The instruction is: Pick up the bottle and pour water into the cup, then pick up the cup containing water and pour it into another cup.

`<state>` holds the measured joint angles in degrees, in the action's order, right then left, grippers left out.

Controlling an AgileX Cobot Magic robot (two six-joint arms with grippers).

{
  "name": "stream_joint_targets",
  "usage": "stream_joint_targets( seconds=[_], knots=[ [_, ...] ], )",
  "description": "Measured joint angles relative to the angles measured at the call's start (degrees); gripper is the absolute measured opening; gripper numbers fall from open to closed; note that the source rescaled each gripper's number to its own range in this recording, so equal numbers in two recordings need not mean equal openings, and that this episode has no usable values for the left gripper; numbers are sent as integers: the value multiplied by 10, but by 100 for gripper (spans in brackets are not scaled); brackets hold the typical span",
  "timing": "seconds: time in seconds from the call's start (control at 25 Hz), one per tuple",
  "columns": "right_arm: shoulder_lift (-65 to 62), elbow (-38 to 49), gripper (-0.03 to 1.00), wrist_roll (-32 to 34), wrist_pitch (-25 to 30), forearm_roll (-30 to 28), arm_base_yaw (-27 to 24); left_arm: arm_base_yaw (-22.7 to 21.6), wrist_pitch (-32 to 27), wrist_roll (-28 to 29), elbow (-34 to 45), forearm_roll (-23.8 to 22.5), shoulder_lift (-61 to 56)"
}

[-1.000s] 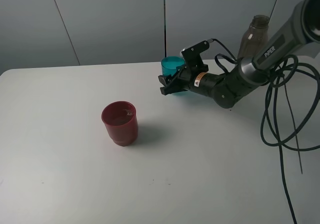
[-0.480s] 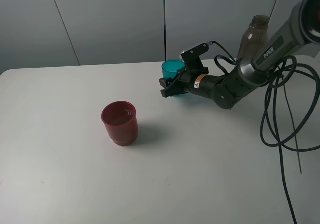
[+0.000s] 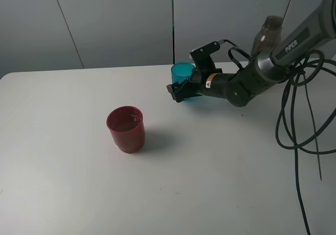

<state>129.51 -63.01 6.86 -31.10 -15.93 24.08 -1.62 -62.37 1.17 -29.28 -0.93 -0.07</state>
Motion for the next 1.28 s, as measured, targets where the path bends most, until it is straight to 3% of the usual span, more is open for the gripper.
stream_joint_targets(
  seconds=[0.36, 0.52, 0.84, 1.28],
  knots=[
    [-128, 116, 99, 0, 104, 0, 2, 0, 0, 1, 0, 0, 0],
    [-240, 185, 99, 0, 176, 0, 4, 0, 0, 1, 0, 0, 0],
    [-557, 233, 99, 40, 445, 4, 4, 0, 0, 1, 0, 0, 0],
    [-923, 234, 99, 48, 815, 65, 4, 0, 0, 0, 0, 0, 0]
  ],
)
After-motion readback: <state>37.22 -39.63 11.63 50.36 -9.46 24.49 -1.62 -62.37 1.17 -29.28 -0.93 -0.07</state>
